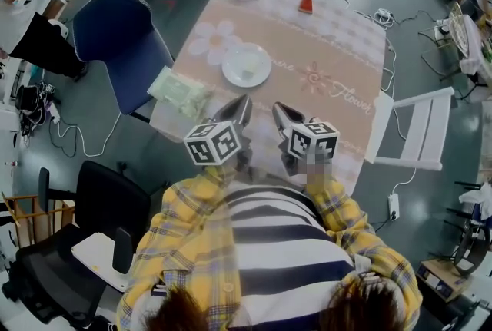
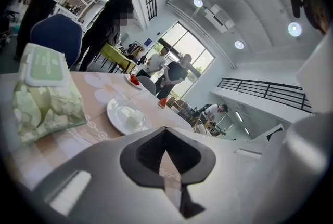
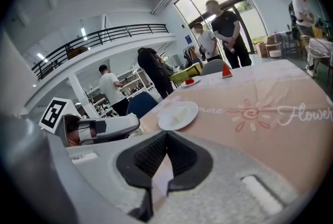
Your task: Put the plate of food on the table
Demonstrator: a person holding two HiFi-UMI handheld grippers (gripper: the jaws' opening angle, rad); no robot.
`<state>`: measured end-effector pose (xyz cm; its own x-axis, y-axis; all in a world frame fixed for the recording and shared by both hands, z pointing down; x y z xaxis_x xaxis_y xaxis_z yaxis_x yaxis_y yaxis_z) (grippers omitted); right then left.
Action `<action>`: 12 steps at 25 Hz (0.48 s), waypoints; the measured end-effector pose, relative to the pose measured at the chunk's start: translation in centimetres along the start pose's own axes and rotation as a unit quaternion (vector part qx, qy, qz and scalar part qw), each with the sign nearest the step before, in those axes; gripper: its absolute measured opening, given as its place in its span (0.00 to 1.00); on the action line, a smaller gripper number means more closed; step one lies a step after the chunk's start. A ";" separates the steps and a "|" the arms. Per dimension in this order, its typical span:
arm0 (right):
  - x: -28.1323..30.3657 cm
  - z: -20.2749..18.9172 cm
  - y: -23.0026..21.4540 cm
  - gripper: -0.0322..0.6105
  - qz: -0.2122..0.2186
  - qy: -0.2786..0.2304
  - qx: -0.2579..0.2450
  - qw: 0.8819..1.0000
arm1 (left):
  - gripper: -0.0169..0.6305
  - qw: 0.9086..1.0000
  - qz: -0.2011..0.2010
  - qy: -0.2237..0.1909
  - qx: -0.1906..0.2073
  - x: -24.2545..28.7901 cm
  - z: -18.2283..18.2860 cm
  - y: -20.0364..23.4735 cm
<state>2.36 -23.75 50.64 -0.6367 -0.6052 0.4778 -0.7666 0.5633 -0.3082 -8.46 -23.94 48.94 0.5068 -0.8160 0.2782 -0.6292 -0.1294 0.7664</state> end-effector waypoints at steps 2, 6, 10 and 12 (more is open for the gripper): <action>-0.7 -0.2 0.2 0.04 0.001 -0.003 -0.003 1.000 | 0.02 1.000 -0.002 0.000 -0.001 -0.2 -0.3 -0.1; -1.3 -0.2 0.5 0.04 0.006 -0.010 -0.004 1.000 | 0.02 1.000 -0.005 -0.001 -0.001 -0.4 -0.5 -0.3; -1.5 -0.1 0.9 0.04 0.010 -0.011 -0.009 1.000 | 0.02 1.000 -0.007 -0.002 -0.003 -0.4 -0.4 -0.5; -1.5 0.0 1.0 0.04 0.009 -0.011 -0.014 1.000 | 0.02 1.000 -0.009 -0.002 -0.005 -0.4 -0.2 -0.6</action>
<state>2.54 -22.34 49.61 -0.6526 -0.6068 0.4538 -0.7524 0.5898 -0.2933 -8.19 -23.37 48.53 0.5149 -0.8163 0.2618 -0.6147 -0.1386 0.7765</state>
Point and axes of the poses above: the fingertips, and each gripper's own axes: x forward along the fingers, y to its left, z out of its top, the point moved 3 cm from there along -x, backward along the fingers, and after that the axes turned 10 degrees about -x, right-handed, at the moved point
